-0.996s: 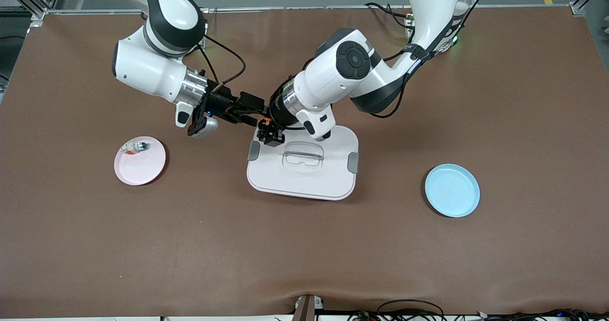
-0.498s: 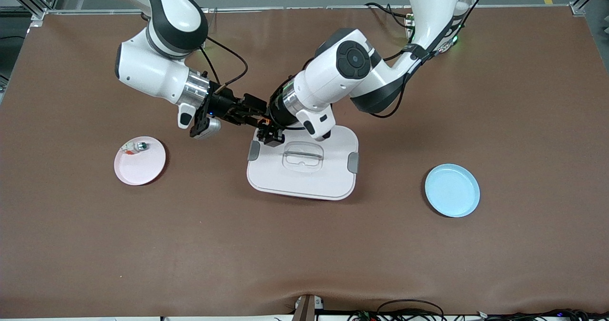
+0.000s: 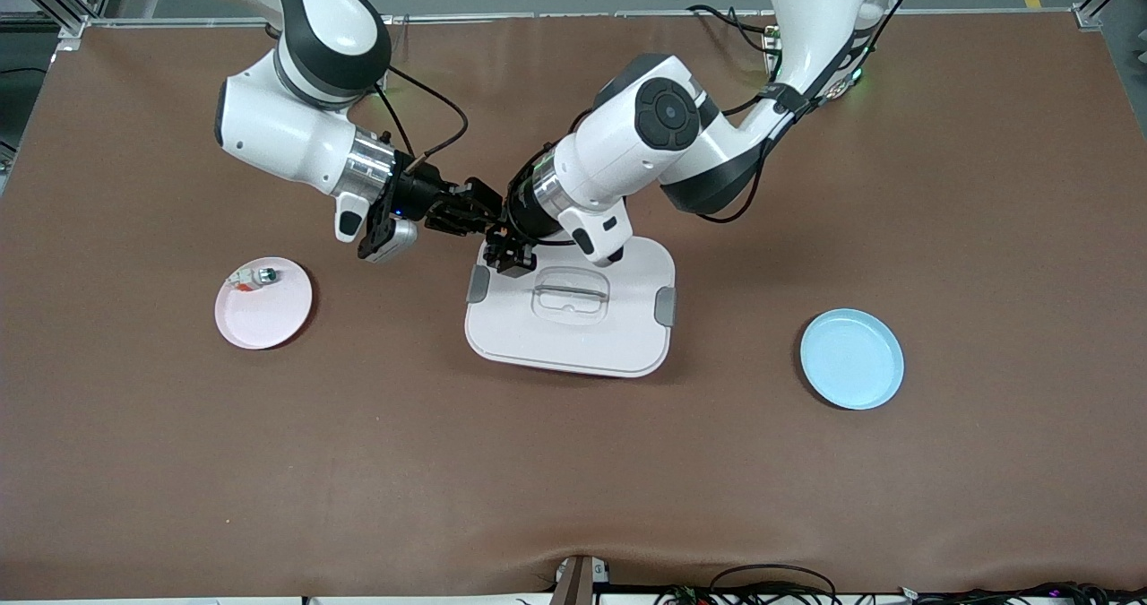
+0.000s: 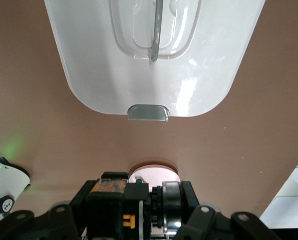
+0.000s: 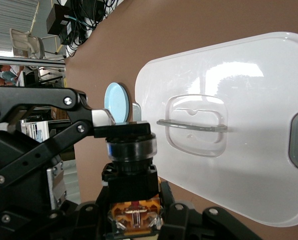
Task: Transfer orange switch to right arm and place
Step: 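Carry the switch to the white dish while the left gripper withdraws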
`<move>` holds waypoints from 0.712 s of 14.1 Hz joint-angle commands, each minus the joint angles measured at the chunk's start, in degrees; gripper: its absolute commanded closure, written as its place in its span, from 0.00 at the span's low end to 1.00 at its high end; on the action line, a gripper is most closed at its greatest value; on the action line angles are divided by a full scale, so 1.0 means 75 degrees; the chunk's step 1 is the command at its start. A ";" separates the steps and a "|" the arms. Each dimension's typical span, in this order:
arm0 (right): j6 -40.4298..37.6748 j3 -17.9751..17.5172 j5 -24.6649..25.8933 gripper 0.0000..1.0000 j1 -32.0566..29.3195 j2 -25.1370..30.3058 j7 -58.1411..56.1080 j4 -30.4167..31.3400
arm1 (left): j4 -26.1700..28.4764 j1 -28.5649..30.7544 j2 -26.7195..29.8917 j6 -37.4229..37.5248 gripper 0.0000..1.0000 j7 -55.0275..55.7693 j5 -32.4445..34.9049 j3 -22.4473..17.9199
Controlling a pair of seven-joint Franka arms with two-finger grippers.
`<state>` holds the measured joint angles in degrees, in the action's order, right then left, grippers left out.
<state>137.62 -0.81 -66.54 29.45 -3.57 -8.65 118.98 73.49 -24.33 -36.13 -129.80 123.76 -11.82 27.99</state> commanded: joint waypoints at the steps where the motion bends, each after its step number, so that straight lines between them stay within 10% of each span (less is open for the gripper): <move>1: -0.0044 0.0061 -0.0222 1.00 0.0092 -0.0074 -0.0018 -0.0173 | -0.0154 -0.0061 -0.0069 -0.0025 0.97 0.0010 -0.0135 -0.0006; 5: -0.0033 0.0072 -0.0164 1.00 0.0127 -0.0074 -0.0100 -0.0266 | -0.0154 -0.0038 -0.0058 -0.0025 0.84 0.0022 -0.0135 -0.0017; 7: -0.0033 0.0072 -0.0152 1.00 0.0139 -0.0074 -0.0100 -0.0266 | -0.0154 -0.0038 -0.0046 -0.0025 0.33 -0.0048 -0.0123 -0.0029; 9: -0.0033 0.0072 0.0186 1.00 0.0128 -0.0074 -0.0135 -0.0278 | -0.0154 -0.0026 -0.0023 -0.0014 0.00 -0.0072 -0.0100 -0.0041; 10: -0.0044 0.0072 0.0548 1.00 0.0081 -0.0086 -0.0205 -0.0382 | -0.0154 -0.0003 0.0001 -0.0014 0.00 -0.0200 -0.0088 -0.0053</move>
<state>137.63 -0.77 -65.36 29.55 -3.60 -9.62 118.21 73.13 -24.22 -36.13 -129.81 123.57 -11.83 27.96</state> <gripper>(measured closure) 0.586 0.154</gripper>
